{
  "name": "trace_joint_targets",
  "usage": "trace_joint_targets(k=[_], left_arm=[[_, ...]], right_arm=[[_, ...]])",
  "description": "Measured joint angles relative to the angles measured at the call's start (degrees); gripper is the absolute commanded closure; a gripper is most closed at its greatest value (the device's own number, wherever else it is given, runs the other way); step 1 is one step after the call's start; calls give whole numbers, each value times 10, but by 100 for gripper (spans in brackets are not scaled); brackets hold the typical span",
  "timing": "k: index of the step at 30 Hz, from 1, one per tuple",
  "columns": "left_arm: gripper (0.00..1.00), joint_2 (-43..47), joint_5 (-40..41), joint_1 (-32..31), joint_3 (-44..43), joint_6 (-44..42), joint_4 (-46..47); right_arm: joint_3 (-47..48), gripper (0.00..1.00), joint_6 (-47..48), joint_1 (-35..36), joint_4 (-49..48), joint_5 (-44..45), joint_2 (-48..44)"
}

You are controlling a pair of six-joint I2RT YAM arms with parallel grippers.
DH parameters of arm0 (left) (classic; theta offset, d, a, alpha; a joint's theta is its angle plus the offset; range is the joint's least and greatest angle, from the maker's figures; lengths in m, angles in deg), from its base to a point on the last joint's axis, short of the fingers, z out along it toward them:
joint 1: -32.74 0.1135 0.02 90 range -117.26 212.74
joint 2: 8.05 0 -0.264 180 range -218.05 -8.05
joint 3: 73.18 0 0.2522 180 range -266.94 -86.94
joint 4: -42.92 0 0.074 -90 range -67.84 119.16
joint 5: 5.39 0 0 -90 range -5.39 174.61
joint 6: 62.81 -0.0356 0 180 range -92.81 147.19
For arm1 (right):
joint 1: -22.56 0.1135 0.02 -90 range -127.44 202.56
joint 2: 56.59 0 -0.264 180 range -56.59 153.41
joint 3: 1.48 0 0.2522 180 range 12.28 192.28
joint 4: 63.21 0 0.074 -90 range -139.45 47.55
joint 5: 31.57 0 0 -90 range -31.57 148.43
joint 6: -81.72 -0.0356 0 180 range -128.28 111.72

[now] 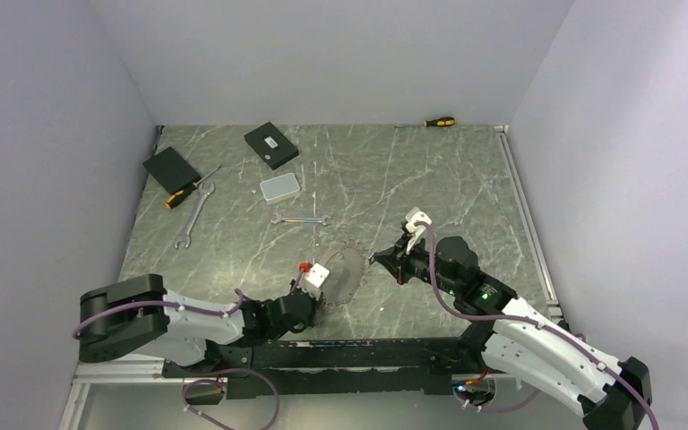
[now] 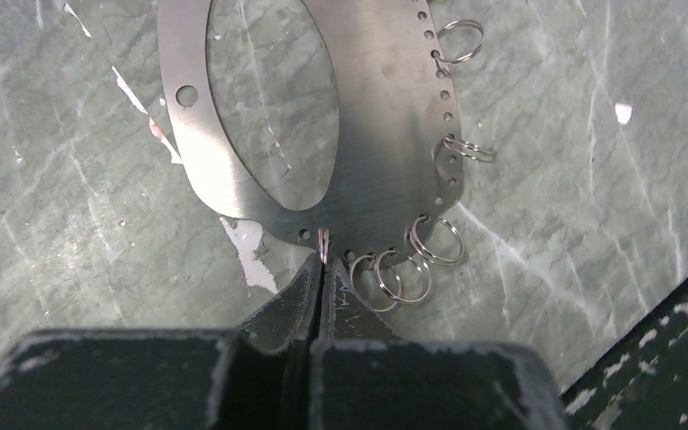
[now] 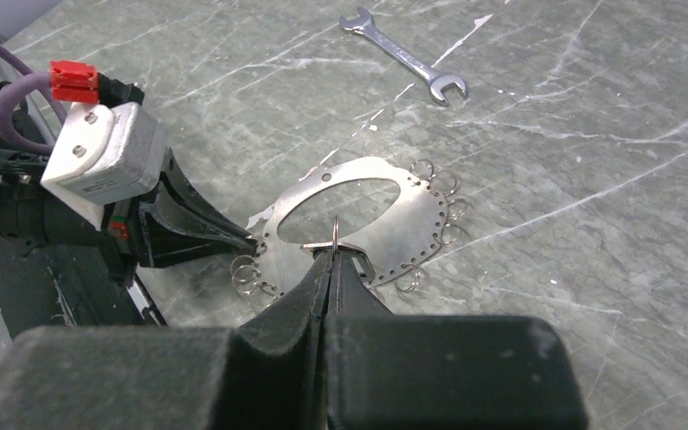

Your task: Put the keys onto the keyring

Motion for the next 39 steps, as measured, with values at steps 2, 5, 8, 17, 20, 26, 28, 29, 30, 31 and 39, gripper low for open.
trace_joint_targets(k=[2,5,8,17,20,26,28,29,30,31,39], left_arm=[[100,21,-8,-1,9,-26,-10],[100,73,-24,-2,20,-76,-23],[100,146,-44,-2,27,-129,-30],[100,343,-132,-2,31,-293,-66],[100,371,-166,-2,22,-339,-95],[100,392,-228,-2,-17,-412,-143],[100,398,-245,-2,-27,-431,-150],[100,402,-253,-2,-31,-436,-151],[100,404,-260,-2,-35,-443,-154],[100,406,-269,-2,-40,-449,-159],[100,412,-318,-3,-91,-513,-214]], right_arm=[[0,100,0,0,0,0,0],[0,100,0,0,0,-2,0],[0,100,1,0,-1,-12,2],[28,100,36,0,-8,-87,21],[47,100,61,0,-12,-122,26],[75,100,119,1,-10,-187,32],[80,100,134,4,-9,-205,31],[82,100,141,6,-7,-213,29],[82,100,147,9,-7,-220,27],[82,100,155,12,-3,-225,24],[83,100,226,73,29,-216,9]])
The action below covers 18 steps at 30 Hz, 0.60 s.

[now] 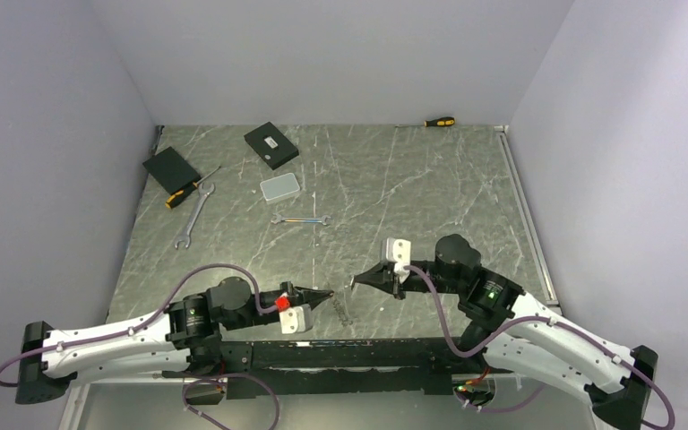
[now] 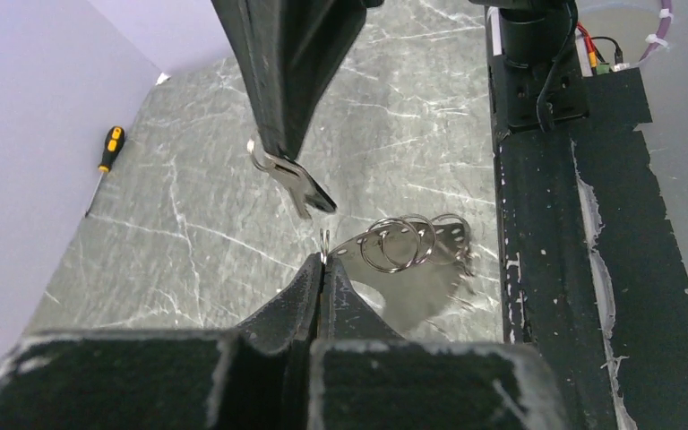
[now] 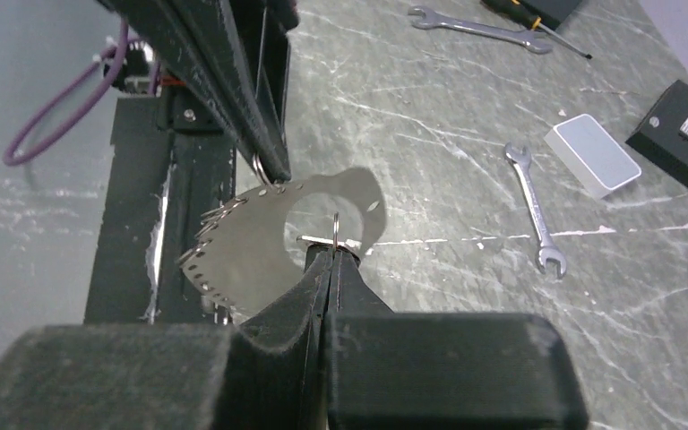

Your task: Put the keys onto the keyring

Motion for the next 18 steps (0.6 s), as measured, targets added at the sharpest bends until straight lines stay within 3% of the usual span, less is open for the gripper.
trace_joint_targets(k=[10,18], left_arm=[[100,-27,-35,0,-69,-64,-77],[100,-49,-40,0,-74,-72,-95]], right_arm=[[5,100,87,39,50,41,3],[8,100,112,52,63,57,6]])
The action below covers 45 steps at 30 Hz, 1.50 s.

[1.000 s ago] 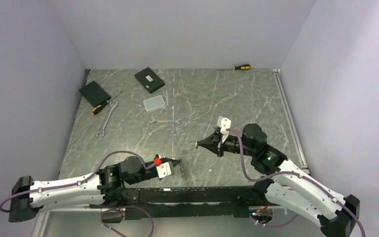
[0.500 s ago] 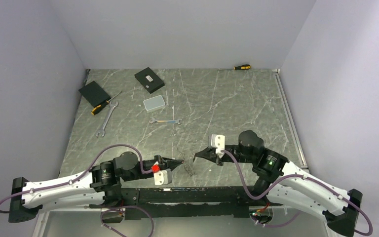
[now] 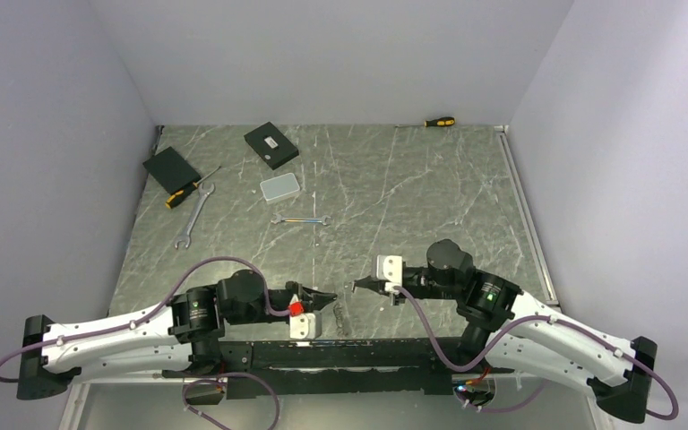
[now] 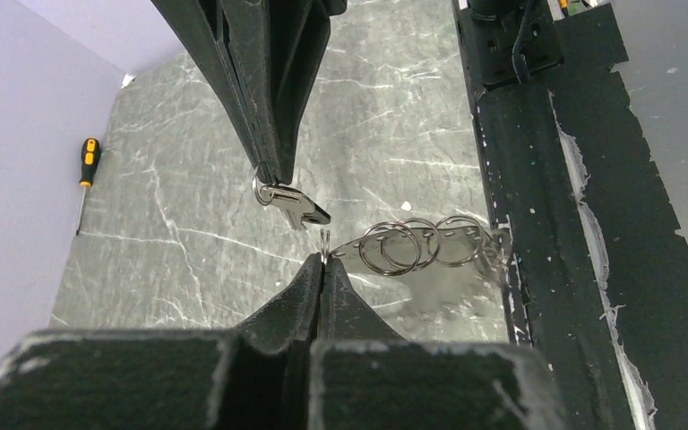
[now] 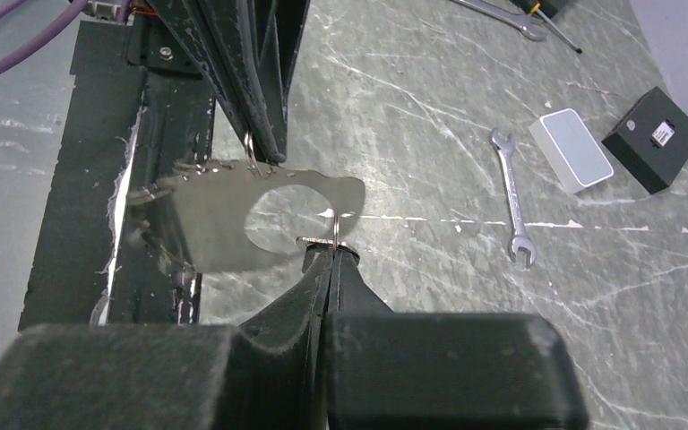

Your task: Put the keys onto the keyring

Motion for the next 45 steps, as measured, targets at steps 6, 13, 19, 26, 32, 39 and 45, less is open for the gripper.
trace_joint_targets(k=[6,13,19,26,32,39,45], left_arm=[[100,-9,-2,0,0,0,2],[100,-10,2,0,0,0,6],[100,-10,7,0,0,0,6],[100,-13,14,0,0,0,6],[100,-11,21,0,0,2,16],[100,-7,32,0,0,5,23],[100,-7,32,0,0,5,24]], right_arm=[[0,100,12,33,0,30,1],[0,100,19,70,-1,71,17],[0,100,19,96,-5,95,33],[0,100,19,117,-19,115,41],[0,100,18,122,-23,124,42],[0,100,18,125,-24,130,42],[0,100,18,125,-26,136,42]])
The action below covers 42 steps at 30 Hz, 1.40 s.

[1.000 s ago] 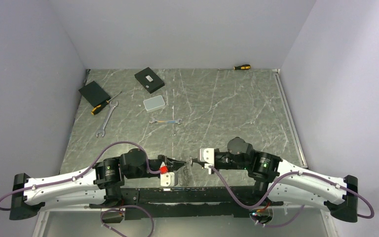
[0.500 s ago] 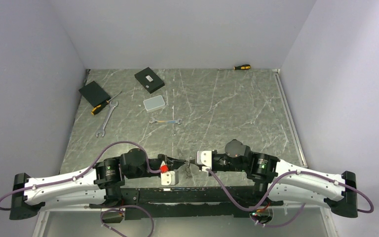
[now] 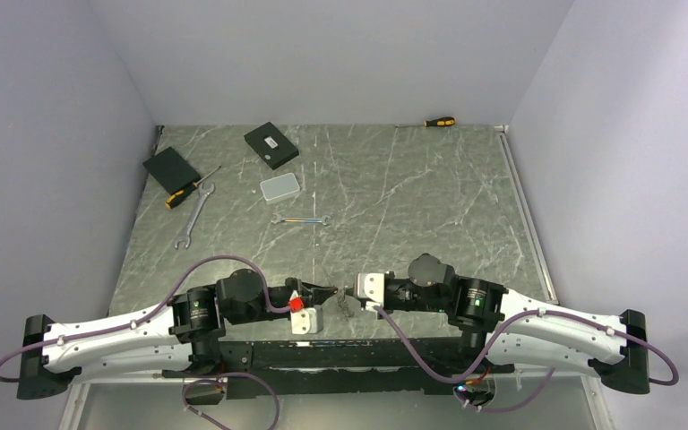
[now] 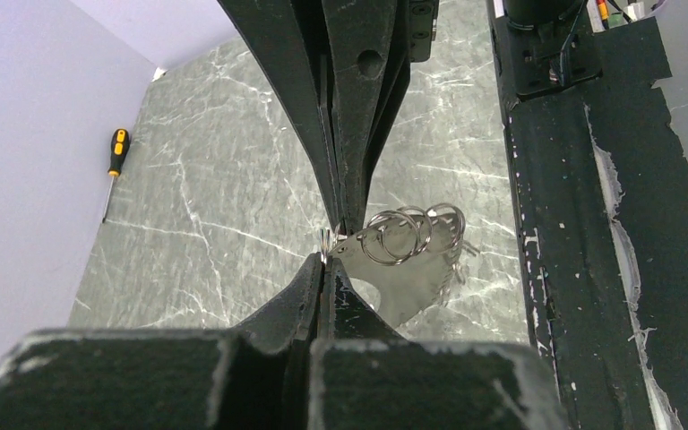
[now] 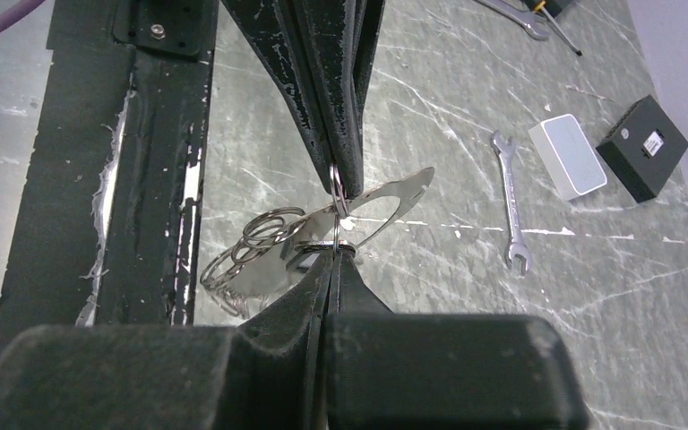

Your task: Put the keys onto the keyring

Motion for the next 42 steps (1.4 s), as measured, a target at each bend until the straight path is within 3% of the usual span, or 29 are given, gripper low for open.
trace_joint_targets(k=[42], left_arm=[[100,-9,0,0,3,15,21]], right_arm=[[13,100,-11,14,4,26,0]])
